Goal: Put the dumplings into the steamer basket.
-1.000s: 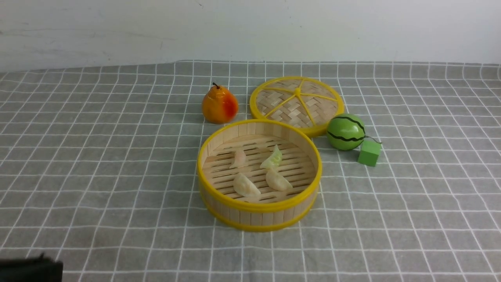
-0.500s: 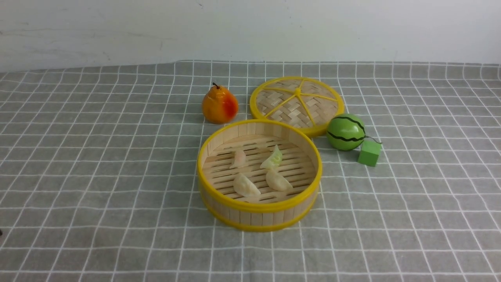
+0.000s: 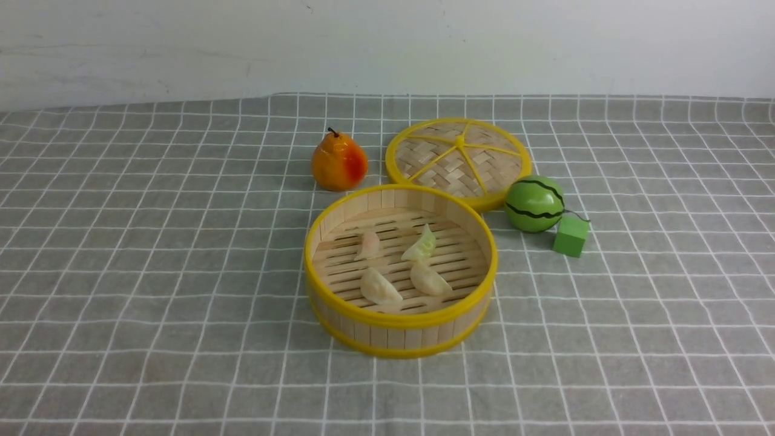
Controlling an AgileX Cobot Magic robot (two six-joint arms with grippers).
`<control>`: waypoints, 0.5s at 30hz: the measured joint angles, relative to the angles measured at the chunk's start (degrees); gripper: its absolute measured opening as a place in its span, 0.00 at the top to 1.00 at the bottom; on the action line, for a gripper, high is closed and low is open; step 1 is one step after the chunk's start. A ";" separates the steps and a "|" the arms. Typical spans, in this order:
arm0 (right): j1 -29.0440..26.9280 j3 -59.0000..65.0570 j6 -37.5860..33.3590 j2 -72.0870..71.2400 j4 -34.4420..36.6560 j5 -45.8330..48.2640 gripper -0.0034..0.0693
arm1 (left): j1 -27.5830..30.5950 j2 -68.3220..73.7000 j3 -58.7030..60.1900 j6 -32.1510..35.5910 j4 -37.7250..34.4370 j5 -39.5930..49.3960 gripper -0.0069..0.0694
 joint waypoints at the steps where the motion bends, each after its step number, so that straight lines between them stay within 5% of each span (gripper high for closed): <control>1: 0.00 0.00 0.00 0.00 0.00 0.00 0.88 | 0.00 0.00 0.00 0.73 0.00 0.81 0.93; 15: 0.00 0.00 0.05 0.00 0.00 0.00 0.86 | 0.00 0.00 0.00 6.69 -0.87 4.34 0.93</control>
